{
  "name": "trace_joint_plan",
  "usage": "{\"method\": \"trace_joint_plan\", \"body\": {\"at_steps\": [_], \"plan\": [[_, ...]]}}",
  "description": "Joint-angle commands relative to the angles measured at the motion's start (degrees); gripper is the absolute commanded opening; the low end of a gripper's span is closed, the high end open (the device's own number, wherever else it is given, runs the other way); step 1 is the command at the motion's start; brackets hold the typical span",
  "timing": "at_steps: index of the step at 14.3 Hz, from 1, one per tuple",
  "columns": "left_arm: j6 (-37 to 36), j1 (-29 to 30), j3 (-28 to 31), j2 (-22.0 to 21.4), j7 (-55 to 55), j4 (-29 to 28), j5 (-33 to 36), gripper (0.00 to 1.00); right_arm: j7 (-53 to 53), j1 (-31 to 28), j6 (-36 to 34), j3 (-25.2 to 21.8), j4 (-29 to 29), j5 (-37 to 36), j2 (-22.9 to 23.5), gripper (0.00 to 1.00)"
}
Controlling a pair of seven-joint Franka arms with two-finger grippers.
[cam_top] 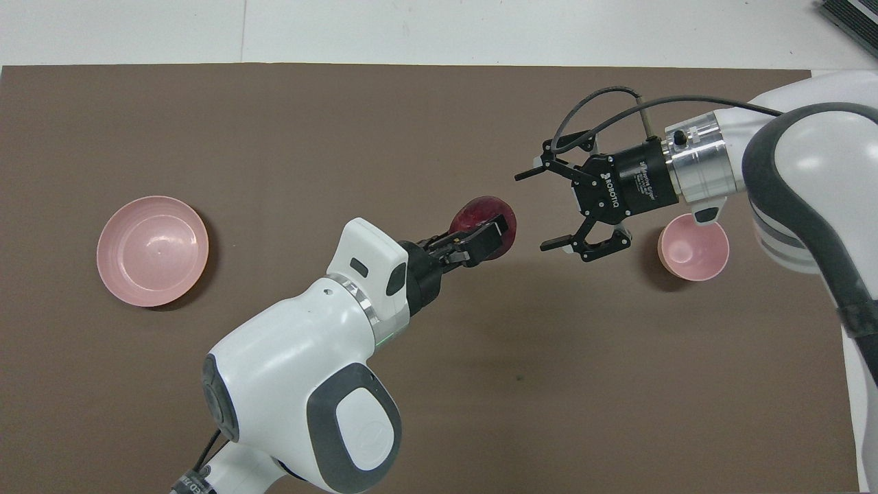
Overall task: Move apple from plate to bowl
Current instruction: 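Close the right gripper on the apple held by the left gripper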
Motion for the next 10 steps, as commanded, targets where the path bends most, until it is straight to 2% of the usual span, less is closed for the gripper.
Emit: {"method": "trace_joint_plan", "body": {"at_steps": [1, 2, 3, 6, 7, 8, 10], "plan": [[1.92, -0.61, -0.16, 1.03, 0.41, 1.43, -1.13, 0.00, 1.34, -0.17, 0.21, 0.07, 0.44, 1.33, 0.37, 1.00], [1.74, -0.70, -0.16, 1.03, 0.49, 1.35, -1.13, 0.00, 1.34, -0.17, 0.21, 0.07, 0.52, 1.33, 0.37, 1.00], [1.65, -0.70, -0.16, 1.03, 0.41, 1.35, -1.13, 0.00, 1.26, -0.25, 0.03, 0.07, 0.61, 1.60, 0.37, 0.88], [0.95, -0.70, -0.25, 1.03, 0.41, 1.43, -1.04, 0.00, 0.99, -0.60, -0.23, 0.07, 0.61, 4.85, 0.46, 0.27], [0.95, -0.70, -0.25, 1.03, 0.41, 1.43, -1.13, 0.00, 0.73, -0.69, -0.14, 0.07, 0.87, 5.02, 0.46, 0.10], [0.95, -0.70, -0.25, 1.03, 0.41, 1.43, -1.13, 0.00, 0.21, -0.69, -0.06, 0.07, 0.88, 5.11, 0.54, 0.00], [0.95, -0.61, -0.25, 1.03, 0.32, 1.35, -1.22, 0.01, -1.55, -0.78, -0.05, 0.07, 0.96, 4.85, 0.54, 0.00]]}}
